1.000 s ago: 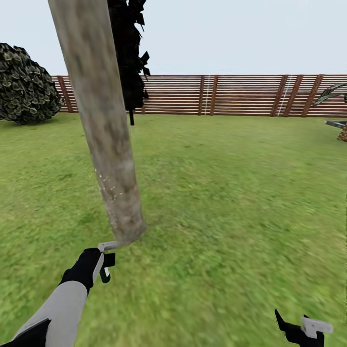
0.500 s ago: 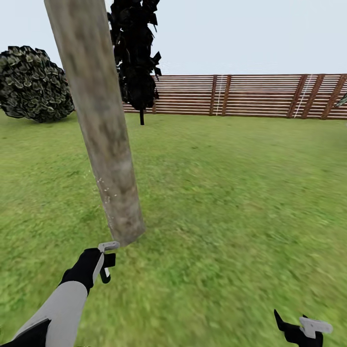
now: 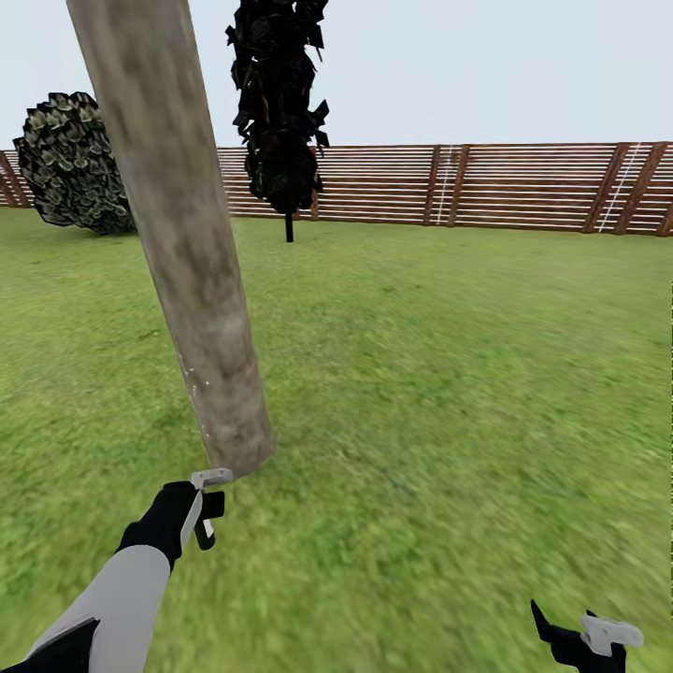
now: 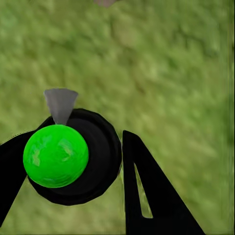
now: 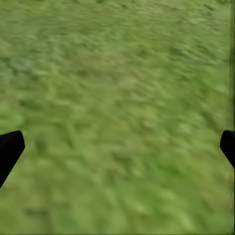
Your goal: In the garden, pick up the pesticide atomizer on the floor and spray pesticide onto both trees until each tree trunk is fully covered.
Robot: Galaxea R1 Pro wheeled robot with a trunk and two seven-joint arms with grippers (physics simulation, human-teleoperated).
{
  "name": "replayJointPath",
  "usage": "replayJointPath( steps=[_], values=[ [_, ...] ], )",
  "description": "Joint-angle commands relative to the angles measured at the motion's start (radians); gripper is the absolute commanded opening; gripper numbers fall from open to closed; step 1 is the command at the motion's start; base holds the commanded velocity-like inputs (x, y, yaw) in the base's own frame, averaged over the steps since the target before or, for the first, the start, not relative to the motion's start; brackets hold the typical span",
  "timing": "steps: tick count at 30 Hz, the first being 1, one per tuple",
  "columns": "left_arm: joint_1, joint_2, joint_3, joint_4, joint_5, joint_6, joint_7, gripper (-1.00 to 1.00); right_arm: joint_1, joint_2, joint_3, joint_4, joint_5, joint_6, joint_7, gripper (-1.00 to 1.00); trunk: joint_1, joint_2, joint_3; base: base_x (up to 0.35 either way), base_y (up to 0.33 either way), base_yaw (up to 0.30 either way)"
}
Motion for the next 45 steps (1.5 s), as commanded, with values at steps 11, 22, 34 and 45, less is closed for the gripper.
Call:
replayJointPath(
  steps=[11,22,34,45],
  values=[
    [0.000,0.000,0.000,-0.005,0.000,0.001,0.001,-1.00,0.000,0.000,0.000,0.000,0.000,0.000,0.000,1.00,0.000,0.000,0.000,0.001,-0.277,0.209],
    [0.000,0.000,0.000,0.000,0.000,0.001,-0.001,-1.00,0.000,0.000,0.000,0.000,0.000,0.000,0.000,1.00,0.000,0.000,0.000,0.019,-0.246,0.277],
    [-0.139,-0.057,-0.068,-0.042,-0.001,0.013,0.002,-1.00,0.000,0.001,0.000,0.000,0.000,0.000,0.000,1.00,0.000,0.000,0.000,0.002,-0.006,0.068],
    [-0.226,-0.069,-0.102,-0.093,-0.003,0.115,0.001,-1.00,0.000,0.002,0.001,0.000,0.001,0.000,0.000,1.00,0.000,0.000,0.000,-0.047,0.000,0.000]
  ],
)
